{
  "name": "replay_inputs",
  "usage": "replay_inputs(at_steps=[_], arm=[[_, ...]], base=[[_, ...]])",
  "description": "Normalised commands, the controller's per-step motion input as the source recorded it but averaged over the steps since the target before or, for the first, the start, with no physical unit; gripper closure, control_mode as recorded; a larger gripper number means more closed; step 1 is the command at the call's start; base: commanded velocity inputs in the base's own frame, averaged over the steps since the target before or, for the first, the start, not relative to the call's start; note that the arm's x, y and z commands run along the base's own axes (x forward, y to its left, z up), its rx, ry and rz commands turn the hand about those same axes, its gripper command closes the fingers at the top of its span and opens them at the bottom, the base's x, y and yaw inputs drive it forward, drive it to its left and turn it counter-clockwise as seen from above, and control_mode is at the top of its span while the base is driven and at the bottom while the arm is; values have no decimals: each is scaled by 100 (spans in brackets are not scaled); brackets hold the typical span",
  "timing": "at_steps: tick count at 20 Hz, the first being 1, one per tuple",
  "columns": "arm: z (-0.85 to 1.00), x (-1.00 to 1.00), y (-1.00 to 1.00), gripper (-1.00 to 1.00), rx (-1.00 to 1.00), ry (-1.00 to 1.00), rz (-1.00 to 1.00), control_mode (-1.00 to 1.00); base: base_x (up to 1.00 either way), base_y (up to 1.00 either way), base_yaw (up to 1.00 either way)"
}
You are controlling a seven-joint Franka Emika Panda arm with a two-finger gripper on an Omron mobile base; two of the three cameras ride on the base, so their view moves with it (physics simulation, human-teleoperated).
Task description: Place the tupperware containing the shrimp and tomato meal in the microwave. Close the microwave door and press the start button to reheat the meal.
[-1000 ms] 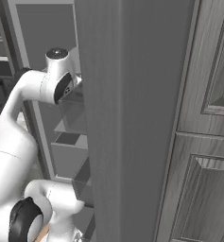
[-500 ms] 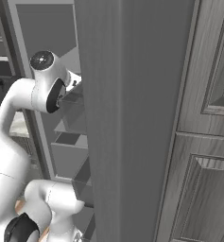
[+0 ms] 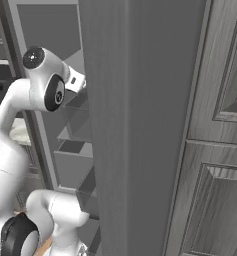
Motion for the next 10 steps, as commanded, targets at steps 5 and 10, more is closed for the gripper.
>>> replay_inputs(at_steps=[5,10], arm=[[41,33,0,-100,10,-17,-11,-100],[17,36,-10,-100,10,-17,-6,-100]], base=[[0,0,0],[0,0,0]])
